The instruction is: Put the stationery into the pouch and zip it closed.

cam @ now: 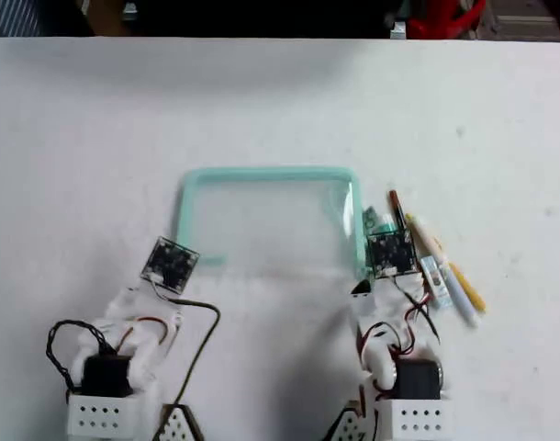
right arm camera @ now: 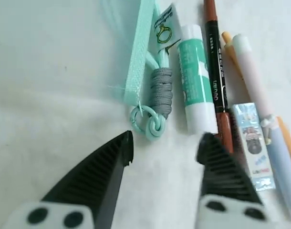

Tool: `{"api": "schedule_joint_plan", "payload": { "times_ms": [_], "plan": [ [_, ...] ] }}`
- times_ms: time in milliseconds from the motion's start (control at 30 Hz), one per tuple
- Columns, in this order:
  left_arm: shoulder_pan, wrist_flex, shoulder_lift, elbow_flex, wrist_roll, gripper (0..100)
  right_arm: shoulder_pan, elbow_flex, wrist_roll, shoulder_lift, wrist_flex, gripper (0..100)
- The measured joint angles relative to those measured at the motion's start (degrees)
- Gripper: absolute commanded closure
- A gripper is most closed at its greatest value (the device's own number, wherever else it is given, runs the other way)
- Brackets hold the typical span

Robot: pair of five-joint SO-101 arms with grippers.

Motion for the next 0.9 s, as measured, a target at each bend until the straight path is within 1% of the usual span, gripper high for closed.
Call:
{"api": "schedule_joint_plan", "payload": {
  "times_ms": [67,133,233,300,333,400,433,567,667,700,767,867,900],
  "plan": [
    [0.00,0.00,0.00,0.00,0.00,97,-0.09,0.00,-0.18,0.00,-1.05,85.4],
    [0.00,0.00,0.00,0.00,0.00,97,-0.09,0.00,-0.18,0.00,-1.67,79.4],
    [0.00,0.00,0.00,0.00,0.00,97,-0.18,0.00,-0.18,0.00,-2.73,74.3],
    [0.00,0.00,0.00,0.00,0.00,97,-0.18,0.00,-0.18,0.00,-2.90,78.1],
    [0.00,0.00,0.00,0.00,0.00,97,-0.18,0.00,-0.18,0.00,-2.90,82.6],
    [0.00,0.00,0.00,0.00,0.00,97,0.35,0.00,-0.18,0.00,-1.85,95.7],
    [0.00,0.00,0.00,0.00,0.00,97,1.05,0.00,-0.18,0.00,-1.49,99.8],
    [0.00,0.00,0.00,0.00,0.00,97,1.05,0.00,-0.18,0.00,-3.25,86.2],
    [0.00,0.00,0.00,0.00,0.00,97,0.97,0.00,-0.18,0.00,-4.92,80.3],
    [0.00,0.00,0.00,0.00,0.00,97,0.97,0.00,-0.18,0.00,-5.10,80.3],
    [0.00,0.00,0.00,0.00,0.00,97,0.97,0.00,-0.18,0.00,-5.19,85.1],
    [0.00,0.00,0.00,0.00,0.00,97,0.97,0.00,-0.18,0.00,-3.52,99.6],
    [0.00,0.00,0.00,0.00,0.00,97,0.97,0.00,-0.18,0.00,-3.16,97.8]
  ]
}}
